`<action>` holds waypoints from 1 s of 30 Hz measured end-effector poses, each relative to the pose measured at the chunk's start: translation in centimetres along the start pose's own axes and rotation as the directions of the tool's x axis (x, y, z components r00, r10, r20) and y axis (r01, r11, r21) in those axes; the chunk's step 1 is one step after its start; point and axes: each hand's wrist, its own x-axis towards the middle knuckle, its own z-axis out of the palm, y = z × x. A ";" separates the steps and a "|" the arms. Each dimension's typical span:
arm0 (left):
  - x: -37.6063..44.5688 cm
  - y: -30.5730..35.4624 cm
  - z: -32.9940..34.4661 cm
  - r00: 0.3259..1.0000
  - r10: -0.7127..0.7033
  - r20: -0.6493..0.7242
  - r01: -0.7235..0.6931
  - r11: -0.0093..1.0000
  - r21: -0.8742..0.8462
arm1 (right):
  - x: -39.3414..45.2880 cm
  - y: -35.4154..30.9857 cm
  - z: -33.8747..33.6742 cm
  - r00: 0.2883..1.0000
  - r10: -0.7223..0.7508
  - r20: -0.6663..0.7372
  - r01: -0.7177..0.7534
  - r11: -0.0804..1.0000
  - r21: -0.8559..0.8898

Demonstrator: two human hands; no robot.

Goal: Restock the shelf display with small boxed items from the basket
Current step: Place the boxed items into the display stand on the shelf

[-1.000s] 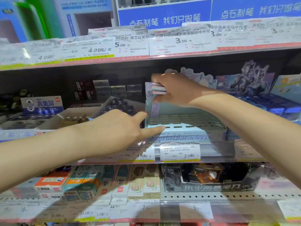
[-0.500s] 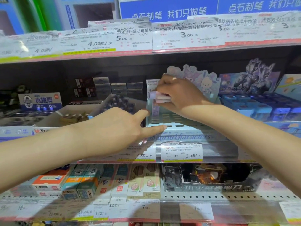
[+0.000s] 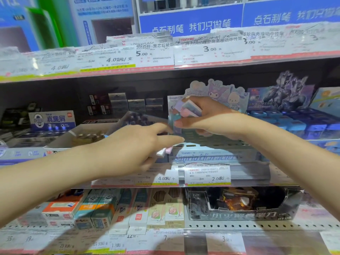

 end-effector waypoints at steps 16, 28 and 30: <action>2.6 0.1 -0.4 0.819 -0.573 0.045 0.312 0.378 -0.872 | -2.4 -0.7 0.6 0.955 0.034 0.294 -0.078 0.987 0.140; 2.6 0.0 -1.6 0.867 -0.480 0.134 0.397 0.503 -0.768 | -3.2 -1.7 -0.9 0.996 -0.018 0.090 0.042 0.960 -0.276; 2.8 0.3 -1.6 0.881 -0.456 0.126 0.377 0.516 -0.769 | -2.8 -1.4 -0.7 0.991 -0.091 0.096 0.117 0.944 -0.309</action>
